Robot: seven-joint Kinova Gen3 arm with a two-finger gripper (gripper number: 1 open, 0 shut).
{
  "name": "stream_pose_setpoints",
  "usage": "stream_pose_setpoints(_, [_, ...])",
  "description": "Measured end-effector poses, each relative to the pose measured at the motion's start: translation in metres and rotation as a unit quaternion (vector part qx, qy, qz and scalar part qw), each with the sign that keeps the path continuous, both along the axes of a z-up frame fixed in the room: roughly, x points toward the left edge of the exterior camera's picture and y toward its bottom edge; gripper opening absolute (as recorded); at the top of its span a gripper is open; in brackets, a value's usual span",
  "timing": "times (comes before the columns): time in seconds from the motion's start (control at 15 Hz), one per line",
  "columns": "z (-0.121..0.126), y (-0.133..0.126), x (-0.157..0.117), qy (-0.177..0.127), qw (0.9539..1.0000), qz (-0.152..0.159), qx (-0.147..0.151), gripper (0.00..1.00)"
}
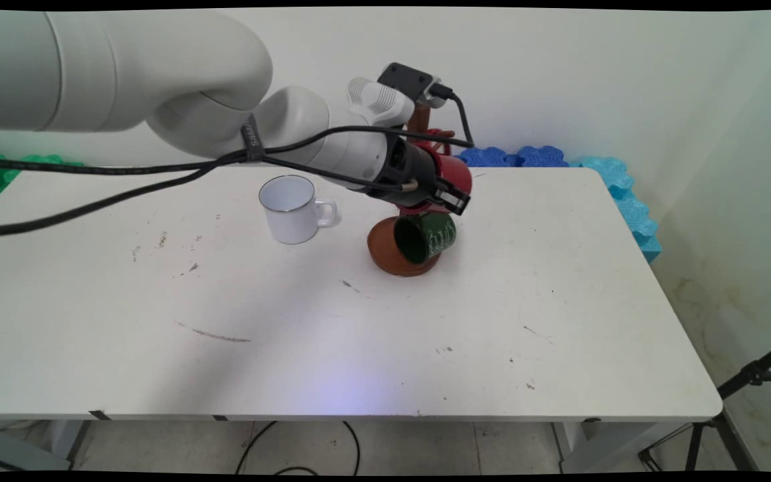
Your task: Place the picked object on the table
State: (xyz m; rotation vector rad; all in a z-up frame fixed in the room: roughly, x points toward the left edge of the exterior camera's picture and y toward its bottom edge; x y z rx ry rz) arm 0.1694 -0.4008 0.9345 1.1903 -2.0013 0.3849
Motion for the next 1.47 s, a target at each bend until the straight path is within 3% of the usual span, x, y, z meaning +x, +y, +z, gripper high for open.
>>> stream_pose_setpoints(0.53, [0.011,0.008,0.0,0.001,0.9998,-0.02,-0.009,0.0])
stream_pose_setpoints(1.07, [0.041,0.04,0.006,0.016,0.9983,-0.056,-0.008,0.0])
stream_pose_setpoints(1.47, [0.054,0.056,0.039,-0.023,0.994,-0.107,0.011,0.0])
